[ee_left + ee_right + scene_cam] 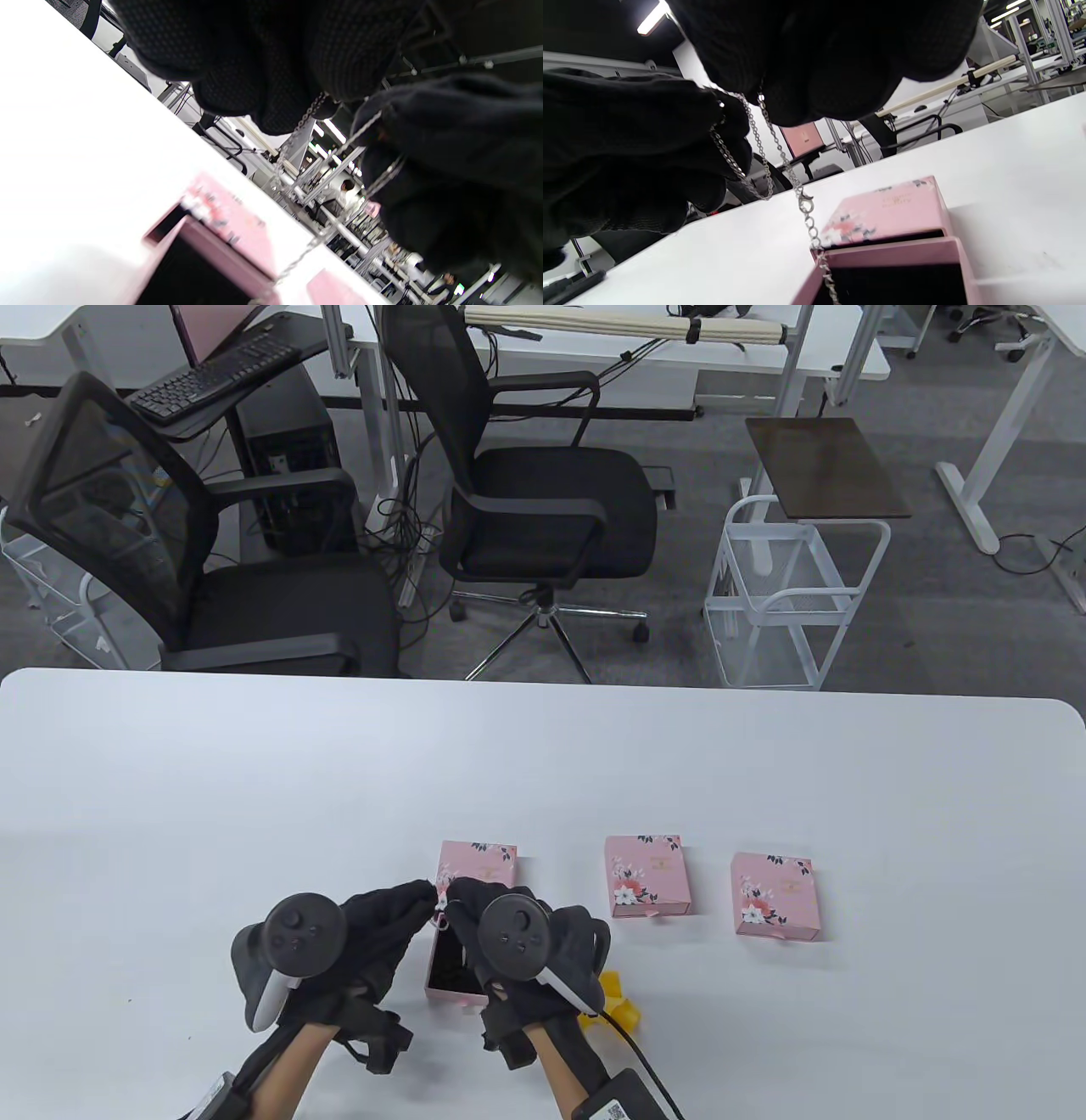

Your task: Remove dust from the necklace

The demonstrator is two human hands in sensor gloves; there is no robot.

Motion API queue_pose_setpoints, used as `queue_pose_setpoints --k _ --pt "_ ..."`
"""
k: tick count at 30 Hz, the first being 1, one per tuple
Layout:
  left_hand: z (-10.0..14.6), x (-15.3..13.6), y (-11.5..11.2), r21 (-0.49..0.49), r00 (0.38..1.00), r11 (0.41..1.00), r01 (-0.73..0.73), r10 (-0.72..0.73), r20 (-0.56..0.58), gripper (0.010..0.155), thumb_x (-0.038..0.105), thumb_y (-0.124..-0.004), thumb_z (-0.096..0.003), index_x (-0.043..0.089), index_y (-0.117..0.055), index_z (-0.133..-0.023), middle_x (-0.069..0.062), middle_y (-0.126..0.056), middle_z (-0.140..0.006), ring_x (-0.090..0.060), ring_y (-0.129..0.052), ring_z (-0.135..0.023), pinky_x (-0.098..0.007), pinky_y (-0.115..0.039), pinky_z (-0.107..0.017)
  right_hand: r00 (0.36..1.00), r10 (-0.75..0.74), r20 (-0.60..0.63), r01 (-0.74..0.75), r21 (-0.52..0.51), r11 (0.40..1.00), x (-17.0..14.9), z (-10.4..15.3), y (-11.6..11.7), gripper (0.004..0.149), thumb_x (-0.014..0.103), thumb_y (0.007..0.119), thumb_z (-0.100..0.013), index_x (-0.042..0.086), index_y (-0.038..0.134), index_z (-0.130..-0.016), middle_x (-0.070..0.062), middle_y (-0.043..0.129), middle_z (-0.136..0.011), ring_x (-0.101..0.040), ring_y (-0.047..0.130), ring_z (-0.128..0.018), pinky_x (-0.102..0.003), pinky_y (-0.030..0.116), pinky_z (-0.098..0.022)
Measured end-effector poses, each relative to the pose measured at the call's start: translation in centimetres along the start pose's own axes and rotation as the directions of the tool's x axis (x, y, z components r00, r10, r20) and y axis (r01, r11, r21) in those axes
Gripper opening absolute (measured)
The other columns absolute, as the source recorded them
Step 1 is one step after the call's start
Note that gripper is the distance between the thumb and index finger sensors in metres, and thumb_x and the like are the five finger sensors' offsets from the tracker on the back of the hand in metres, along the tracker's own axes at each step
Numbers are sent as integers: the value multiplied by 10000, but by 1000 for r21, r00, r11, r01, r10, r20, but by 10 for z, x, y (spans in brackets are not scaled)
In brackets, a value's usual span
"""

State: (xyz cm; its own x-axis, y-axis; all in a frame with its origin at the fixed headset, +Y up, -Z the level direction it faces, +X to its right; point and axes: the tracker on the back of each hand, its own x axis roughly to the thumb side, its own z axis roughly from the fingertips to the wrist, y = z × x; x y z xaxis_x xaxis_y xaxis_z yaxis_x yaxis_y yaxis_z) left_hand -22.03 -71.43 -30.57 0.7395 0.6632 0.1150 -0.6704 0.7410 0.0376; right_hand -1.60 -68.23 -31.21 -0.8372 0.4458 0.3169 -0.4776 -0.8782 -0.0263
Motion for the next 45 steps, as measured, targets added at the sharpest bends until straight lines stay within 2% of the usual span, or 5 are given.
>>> queue_pose_setpoints --k 12,23,33,41,45 --pt "0 5 -36 -57 934 934 353 -348 80 366 408 -875 -536 301 -915 -884 -6 -979 -912 -284 -848 -880 -473 -768 -621 978 205 -39 -191 230 954 -6 -3 34 375 306 757 -645 107 781 -962 -154 927 -785 -376 916 -603 -492 775 -509" --pt "2 17 -57 -86 807 810 581 -559 191 377 422 -820 -563 338 -869 -928 -56 -769 -1108 -393 -567 -1041 -561 -591 -744 955 290 -52 -270 244 931 -4 -2 30 426 315 767 -642 91 741 -1004 -175 898 -834 -395 895 -643 -498 763 -525" --pt "-10 4 -46 -79 887 886 456 -446 120 488 438 -728 -595 317 -710 -1068 -95 -633 -1187 -382 -539 -1059 -567 -572 -756 952 300 -62 -258 366 894 -8 16 17 418 307 791 -637 135 733 -1014 -209 851 -897 -430 859 -699 -524 736 -555" --pt "-31 -10 -62 -295 931 884 364 -349 104 577 431 -620 -620 316 -463 -1163 -10 -347 -1272 -396 -307 -1112 -600 -414 -802 907 420 8 -383 430 818 -9 29 40 544 362 865 -590 171 668 -1060 -257 737 -999 -483 761 -794 -559 676 -610" --pt "-33 -14 -67 -332 918 857 394 -381 106 585 439 -584 -624 326 -412 -1171 36 -281 -1278 -394 -249 -1118 -612 -371 -807 874 484 44 -459 404 792 -8 31 50 537 346 887 -577 181 679 -1044 -268 695 -1018 -498 724 -812 -571 652 -625"
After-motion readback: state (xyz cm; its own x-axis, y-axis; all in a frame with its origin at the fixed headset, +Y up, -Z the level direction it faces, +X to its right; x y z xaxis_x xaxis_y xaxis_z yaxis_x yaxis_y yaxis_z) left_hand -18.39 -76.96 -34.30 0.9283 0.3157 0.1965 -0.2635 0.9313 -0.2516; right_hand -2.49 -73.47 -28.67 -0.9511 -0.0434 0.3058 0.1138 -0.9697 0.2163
